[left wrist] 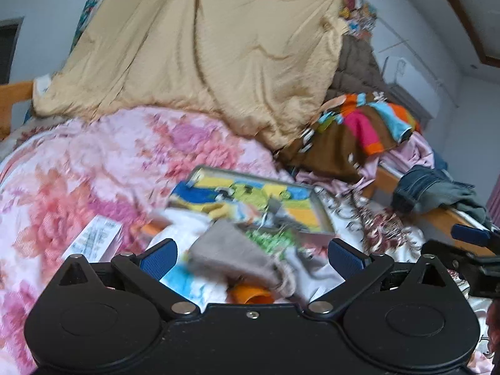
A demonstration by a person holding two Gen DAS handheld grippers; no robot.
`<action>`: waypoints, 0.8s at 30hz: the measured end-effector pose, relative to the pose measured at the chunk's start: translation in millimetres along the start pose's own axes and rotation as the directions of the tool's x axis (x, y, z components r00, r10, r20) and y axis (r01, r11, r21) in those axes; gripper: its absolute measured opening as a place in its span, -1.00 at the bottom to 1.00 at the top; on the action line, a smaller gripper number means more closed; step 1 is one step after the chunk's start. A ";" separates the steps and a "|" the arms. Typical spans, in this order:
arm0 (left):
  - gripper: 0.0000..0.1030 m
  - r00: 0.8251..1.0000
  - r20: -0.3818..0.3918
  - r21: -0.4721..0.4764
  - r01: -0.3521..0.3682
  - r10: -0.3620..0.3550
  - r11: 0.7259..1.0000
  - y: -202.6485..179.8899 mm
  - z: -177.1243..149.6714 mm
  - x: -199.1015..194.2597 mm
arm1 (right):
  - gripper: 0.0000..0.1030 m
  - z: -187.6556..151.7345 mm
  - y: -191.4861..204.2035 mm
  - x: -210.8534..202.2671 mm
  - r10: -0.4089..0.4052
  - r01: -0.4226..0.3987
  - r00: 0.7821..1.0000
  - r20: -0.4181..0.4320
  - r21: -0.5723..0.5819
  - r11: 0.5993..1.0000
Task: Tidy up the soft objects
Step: 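Move both tools back over the pile of items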
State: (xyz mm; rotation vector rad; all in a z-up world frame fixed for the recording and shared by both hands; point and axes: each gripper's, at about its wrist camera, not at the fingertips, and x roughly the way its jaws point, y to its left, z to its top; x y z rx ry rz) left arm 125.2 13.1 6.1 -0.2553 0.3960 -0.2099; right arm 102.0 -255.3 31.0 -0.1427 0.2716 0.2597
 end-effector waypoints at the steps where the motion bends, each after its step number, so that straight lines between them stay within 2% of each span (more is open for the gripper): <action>1: 0.98 1.000 -0.010 -0.011 -0.011 0.011 1.000 2.5 -0.7 0.8 | 0.99 -3.4 2.0 1.9 0.001 -0.002 1.000 -0.006 0.000 1.000; 6: 0.98 0.995 -0.095 -0.051 -0.023 0.018 0.998 9.6 -9.8 12.1 | 0.99 -23.9 12.0 15.1 0.046 -0.046 0.994 -0.102 0.000 0.999; 13: 0.98 0.978 -0.210 -0.067 -0.022 0.008 0.998 11.1 -25.8 31.3 | 0.99 -49.8 18.8 29.2 0.064 -0.061 0.979 -0.194 0.022 0.998; 24: 0.98 0.934 -0.354 -0.160 -0.002 -0.055 0.987 15.9 -45.1 57.2 | 0.99 -71.7 18.2 41.5 0.058 -0.050 0.962 -0.268 0.035 0.998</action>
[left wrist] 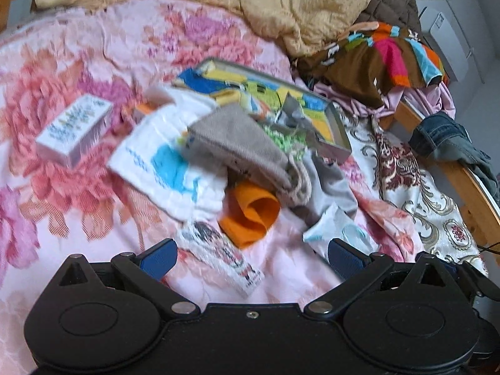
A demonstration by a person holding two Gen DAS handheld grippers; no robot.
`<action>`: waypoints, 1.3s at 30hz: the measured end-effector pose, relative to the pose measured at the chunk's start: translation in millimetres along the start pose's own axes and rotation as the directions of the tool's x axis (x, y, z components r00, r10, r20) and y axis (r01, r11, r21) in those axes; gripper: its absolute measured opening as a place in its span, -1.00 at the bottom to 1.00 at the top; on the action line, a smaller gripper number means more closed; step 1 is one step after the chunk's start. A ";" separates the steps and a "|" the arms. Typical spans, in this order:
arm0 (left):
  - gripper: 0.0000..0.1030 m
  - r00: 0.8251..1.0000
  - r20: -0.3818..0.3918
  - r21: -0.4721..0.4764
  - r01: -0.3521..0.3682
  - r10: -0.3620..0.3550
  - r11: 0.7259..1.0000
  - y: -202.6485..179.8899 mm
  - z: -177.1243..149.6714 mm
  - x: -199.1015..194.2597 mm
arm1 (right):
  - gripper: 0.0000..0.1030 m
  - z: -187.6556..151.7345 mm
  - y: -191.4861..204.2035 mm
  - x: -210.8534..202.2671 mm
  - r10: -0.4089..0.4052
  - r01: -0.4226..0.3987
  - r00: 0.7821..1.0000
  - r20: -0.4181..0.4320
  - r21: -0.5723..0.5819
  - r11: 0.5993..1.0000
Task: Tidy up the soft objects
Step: 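Move both tools back over the pile of items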
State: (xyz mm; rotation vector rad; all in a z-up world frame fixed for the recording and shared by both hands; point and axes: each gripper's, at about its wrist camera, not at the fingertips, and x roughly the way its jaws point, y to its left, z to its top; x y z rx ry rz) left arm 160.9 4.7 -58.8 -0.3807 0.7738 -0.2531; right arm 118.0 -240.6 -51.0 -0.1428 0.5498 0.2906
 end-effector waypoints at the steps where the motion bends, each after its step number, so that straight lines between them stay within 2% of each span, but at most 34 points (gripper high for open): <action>1: 0.98 1.000 -0.012 -0.010 0.006 -0.006 1.000 0.8 -0.5 2.3 | 0.99 -1.3 -0.5 1.6 0.000 0.000 1.000 -0.007 0.003 1.000; 5: 0.98 0.998 -0.057 -0.048 0.027 -0.030 0.998 3.4 -3.9 13.6 | 0.99 -6.5 -4.5 8.8 -0.003 0.004 0.999 -0.035 0.026 1.000; 13: 0.98 0.993 -0.099 -0.078 0.053 -0.061 0.996 5.2 -7.3 33.1 | 0.99 -14.9 -12.9 22.7 0.002 0.002 0.998 -0.060 0.074 0.997; 18: 0.98 0.990 -0.100 -0.116 0.091 -0.103 0.989 10.0 -8.2 40.9 | 0.99 -21.1 -16.5 30.0 0.013 -0.007 0.998 -0.063 0.101 0.995; 23: 0.98 0.985 -0.102 -0.194 0.121 -0.143 0.974 19.1 -8.2 50.1 | 0.99 -23.4 -18.5 36.8 0.021 -0.015 0.999 -0.050 0.120 0.993; 26: 0.97 0.984 -0.106 -0.225 0.115 -0.142 0.968 22.9 -7.9 54.5 | 0.99 -23.3 -16.9 41.6 0.021 -0.016 0.999 -0.048 0.112 0.994; 31: 0.95 0.986 -0.111 -0.208 0.102 -0.127 0.973 23.0 -10.1 59.6 | 0.99 -18.8 -16.3 47.1 0.039 -0.036 0.999 -0.025 0.116 0.993; 35: 0.83 0.988 -0.098 -0.215 0.099 -0.122 0.972 22.9 -9.8 62.0 | 0.94 -14.8 -17.5 54.8 0.085 -0.080 0.996 -0.031 0.131 0.988; 39: 0.52 0.988 -0.091 -0.245 0.099 -0.125 0.964 26.1 -10.6 61.2 | 0.81 -11.3 -22.4 61.6 0.130 -0.123 0.991 -0.038 0.165 0.979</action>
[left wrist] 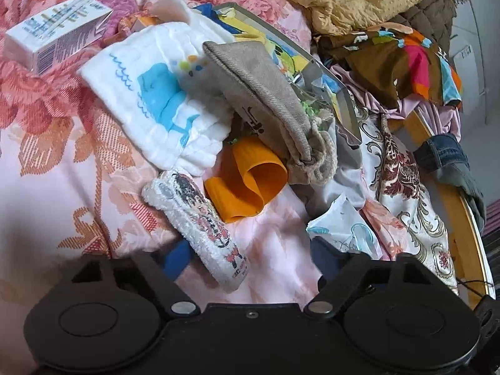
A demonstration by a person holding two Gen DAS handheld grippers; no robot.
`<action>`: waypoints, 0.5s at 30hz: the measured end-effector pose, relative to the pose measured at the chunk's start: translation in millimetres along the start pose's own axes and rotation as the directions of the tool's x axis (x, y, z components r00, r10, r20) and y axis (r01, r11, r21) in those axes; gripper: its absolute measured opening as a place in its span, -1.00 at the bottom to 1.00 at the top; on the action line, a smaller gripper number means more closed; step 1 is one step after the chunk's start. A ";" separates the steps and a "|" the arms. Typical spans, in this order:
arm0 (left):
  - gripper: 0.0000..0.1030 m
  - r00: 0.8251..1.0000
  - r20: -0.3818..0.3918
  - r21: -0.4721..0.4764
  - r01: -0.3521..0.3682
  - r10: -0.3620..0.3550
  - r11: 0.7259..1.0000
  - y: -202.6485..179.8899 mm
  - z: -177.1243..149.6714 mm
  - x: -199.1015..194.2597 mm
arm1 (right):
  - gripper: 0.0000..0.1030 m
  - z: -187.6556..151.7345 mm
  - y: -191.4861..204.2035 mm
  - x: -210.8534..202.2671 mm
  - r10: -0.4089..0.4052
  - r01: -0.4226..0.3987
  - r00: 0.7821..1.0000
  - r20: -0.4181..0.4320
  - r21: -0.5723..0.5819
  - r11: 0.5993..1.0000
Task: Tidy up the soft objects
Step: 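Move both tools back over the pile of items, then grasp the white lace strip with the left tool while the right tool grasps the wrapped mask packet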
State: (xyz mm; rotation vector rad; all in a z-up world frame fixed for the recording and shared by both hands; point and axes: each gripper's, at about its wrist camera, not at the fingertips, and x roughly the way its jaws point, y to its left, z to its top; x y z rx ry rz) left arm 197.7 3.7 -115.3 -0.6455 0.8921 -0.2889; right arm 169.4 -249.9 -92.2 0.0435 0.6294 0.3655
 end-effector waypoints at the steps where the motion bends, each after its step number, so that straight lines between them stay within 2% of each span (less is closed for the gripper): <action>1: 0.49 1.000 0.004 -0.007 0.000 0.000 1.000 0.3 0.1 -0.2 | 0.79 0.6 -1.4 0.2 0.009 -0.009 1.000 0.003 0.011 1.000; 6: 0.19 1.000 0.012 -0.034 0.004 -0.003 0.999 4.6 1.1 -1.1 | 0.66 2.7 -10.3 2.4 0.055 -0.058 0.998 0.031 0.112 0.992; 9: 0.08 1.000 0.014 -0.052 -0.003 0.003 0.999 8.3 1.4 -1.3 | 0.60 1.1 -15.9 3.7 0.069 -0.076 0.997 0.046 0.170 0.982; 15: 0.04 1.000 0.020 -0.086 -0.001 0.003 0.996 13.8 1.0 -0.7 | 0.44 -0.9 -18.0 1.9 0.083 -0.096 0.994 0.078 0.196 0.976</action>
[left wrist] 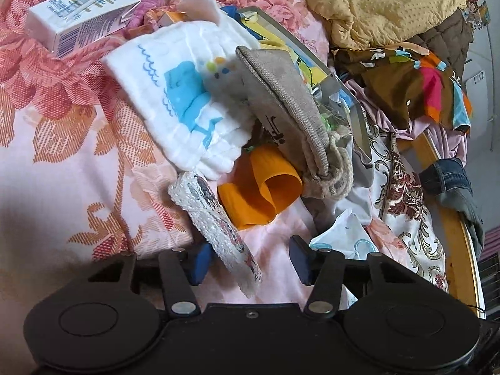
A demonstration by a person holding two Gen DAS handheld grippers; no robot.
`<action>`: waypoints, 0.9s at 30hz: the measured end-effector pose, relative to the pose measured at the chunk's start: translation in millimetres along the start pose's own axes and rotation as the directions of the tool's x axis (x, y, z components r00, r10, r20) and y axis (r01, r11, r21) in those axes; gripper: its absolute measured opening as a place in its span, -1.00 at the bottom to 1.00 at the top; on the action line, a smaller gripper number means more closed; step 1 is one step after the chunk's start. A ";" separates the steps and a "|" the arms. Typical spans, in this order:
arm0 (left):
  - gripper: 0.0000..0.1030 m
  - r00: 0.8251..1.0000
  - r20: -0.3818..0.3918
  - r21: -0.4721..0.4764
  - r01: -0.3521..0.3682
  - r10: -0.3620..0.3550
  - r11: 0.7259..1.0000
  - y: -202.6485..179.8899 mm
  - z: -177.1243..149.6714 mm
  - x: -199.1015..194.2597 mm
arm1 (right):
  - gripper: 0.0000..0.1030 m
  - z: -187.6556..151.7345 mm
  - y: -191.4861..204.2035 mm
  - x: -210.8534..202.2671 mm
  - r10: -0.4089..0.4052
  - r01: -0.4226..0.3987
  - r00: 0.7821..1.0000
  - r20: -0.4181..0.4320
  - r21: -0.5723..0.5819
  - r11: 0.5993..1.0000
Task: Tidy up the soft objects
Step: 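Grasp the white lace strip with the left tool while the right tool grasps the wrapped mask packet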
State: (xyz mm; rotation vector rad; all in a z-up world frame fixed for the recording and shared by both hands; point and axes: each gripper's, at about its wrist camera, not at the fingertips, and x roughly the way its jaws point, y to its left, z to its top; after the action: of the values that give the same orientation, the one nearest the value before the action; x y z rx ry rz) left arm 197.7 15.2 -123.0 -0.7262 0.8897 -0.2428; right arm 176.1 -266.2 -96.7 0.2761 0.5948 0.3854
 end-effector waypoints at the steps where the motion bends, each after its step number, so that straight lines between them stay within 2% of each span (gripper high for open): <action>1: 0.03 1.000 0.000 0.003 -0.003 0.003 1.000 -0.6 0.2 0.5 | 0.43 -0.8 1.4 -0.3 0.001 -0.001 1.000 0.001 -0.003 1.000; 4: -0.07 1.000 -0.002 0.022 -0.019 0.019 1.000 -3.0 -0.4 2.6 | 0.30 -1.8 5.6 0.2 0.003 -0.003 1.000 -0.002 -0.018 1.000; 7: -0.27 0.999 -0.005 0.044 -0.041 0.041 0.998 -3.9 -1.1 3.8 | 0.15 -2.8 9.9 0.5 0.007 -0.007 1.000 -0.005 -0.038 0.999; 9: -0.47 0.999 -0.007 0.050 -0.049 0.049 0.998 -4.3 -1.1 4.4 | 0.05 -3.9 13.0 0.6 0.012 -0.012 1.000 -0.007 -0.051 0.999; 15: -0.48 0.998 0.001 0.083 -0.056 0.056 0.995 -8.2 -3.0 3.8 | -0.13 -6.3 19.6 1.4 0.016 -0.018 1.000 -0.017 -0.080 0.997; 23: -0.48 0.997 0.007 0.112 -0.080 0.079 0.991 -12.2 -4.8 6.2 | -0.03 -7.0 22.0 9.4 0.025 -0.029 0.999 -0.044 -0.080 0.996; 27: -0.48 0.996 0.009 0.105 -0.086 0.085 0.991 -9.9 -4.3 7.2 | -0.10 -8.2 26.3 17.4 0.038 -0.044 0.997 -0.066 -0.094 0.995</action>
State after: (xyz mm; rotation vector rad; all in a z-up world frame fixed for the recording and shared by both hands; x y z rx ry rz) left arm 199.8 2.4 -122.7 -0.5890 0.8948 -0.2103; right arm 177.3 -234.1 -102.3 0.1853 0.6321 0.4619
